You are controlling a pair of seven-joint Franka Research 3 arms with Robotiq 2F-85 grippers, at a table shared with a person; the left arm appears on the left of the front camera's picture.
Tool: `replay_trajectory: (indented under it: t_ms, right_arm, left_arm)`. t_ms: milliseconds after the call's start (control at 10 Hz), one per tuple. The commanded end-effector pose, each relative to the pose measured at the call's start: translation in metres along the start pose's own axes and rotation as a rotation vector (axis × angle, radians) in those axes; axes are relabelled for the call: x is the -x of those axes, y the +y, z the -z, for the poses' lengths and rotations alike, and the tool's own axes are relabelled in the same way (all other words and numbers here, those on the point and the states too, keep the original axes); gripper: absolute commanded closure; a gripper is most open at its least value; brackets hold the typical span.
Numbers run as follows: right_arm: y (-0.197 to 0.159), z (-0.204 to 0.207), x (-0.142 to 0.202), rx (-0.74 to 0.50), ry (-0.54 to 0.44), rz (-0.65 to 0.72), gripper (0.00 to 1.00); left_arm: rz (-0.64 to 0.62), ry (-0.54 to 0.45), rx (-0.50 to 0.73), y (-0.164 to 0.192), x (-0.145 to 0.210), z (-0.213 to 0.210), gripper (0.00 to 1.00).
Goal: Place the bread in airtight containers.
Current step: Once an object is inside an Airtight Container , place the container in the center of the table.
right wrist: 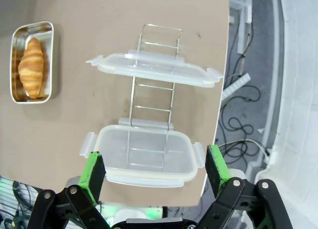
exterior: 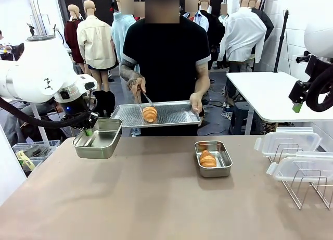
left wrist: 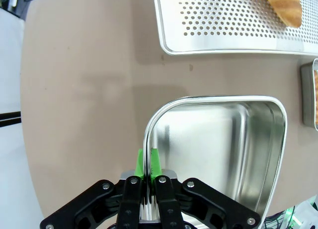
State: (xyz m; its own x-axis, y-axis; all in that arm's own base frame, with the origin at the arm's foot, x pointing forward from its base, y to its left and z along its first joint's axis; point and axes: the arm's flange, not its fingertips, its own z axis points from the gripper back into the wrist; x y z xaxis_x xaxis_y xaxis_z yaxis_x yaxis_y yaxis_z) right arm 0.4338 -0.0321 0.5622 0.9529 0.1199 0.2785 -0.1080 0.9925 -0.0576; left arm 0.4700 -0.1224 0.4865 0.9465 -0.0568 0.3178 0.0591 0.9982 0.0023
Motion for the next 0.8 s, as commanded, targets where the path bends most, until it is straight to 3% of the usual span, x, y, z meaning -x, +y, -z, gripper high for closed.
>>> replay_trajectory:
  t_ms: [0, 700]
  right_arm:
    - [0.0010, -0.0011, -0.0024, 0.016, 0.009, 0.012, 0.00]
    - [0.0010, -0.0011, -0.0024, 0.016, 0.009, 0.012, 0.00]
  left_arm:
    - [0.003, -0.023, -0.001, 0.0020, -0.0001, -0.0015, 1.00]
    - [0.003, -0.023, -0.001, 0.0020, -0.0001, -0.0015, 1.00]
